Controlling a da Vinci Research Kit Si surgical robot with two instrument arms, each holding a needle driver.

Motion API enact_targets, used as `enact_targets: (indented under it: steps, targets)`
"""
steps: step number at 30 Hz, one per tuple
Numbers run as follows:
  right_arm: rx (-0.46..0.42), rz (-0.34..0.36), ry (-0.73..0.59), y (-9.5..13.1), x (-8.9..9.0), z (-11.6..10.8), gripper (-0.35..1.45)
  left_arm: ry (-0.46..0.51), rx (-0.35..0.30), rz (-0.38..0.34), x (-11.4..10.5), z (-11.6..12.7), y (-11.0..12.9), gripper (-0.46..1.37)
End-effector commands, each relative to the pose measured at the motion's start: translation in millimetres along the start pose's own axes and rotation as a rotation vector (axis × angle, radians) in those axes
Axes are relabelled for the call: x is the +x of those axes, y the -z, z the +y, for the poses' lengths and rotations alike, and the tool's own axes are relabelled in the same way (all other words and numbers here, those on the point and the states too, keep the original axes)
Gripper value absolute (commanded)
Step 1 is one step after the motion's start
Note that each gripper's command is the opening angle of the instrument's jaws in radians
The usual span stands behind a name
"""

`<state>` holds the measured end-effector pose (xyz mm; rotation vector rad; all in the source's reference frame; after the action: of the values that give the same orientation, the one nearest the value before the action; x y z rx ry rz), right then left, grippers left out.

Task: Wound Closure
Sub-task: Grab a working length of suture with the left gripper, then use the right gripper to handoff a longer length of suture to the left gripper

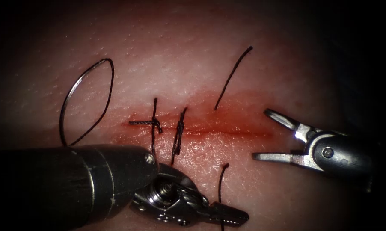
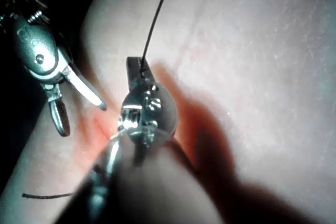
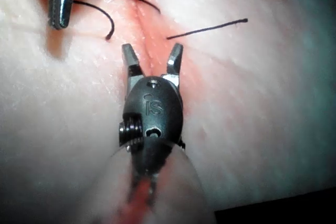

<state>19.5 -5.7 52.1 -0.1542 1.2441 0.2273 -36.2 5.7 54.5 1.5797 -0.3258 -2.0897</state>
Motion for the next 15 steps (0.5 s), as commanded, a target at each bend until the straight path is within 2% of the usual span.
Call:
enact_targets:
  steps: [1, 7, 15]
  targets:
    - [0.026, 0.02, 0.019, 0.0, -0.1, 0.1, 1.1, -0.001, -0.006, 0.003, -0.1, -0.3, 0.0, -0.35]
    - [0.081, 0.093, 0.118, -0.2, 0.9, -0.7, 1.11, 0.011, 0.004, 0.007, -0.6, -2.2, -0.9, -0.35]
    - [0.128, 0.184, 0.182, -0.7, 1.1, -0.8, 1.1, 0.021, 0.004, 0.016, -2.4, -3.0, -1.2, -0.35]
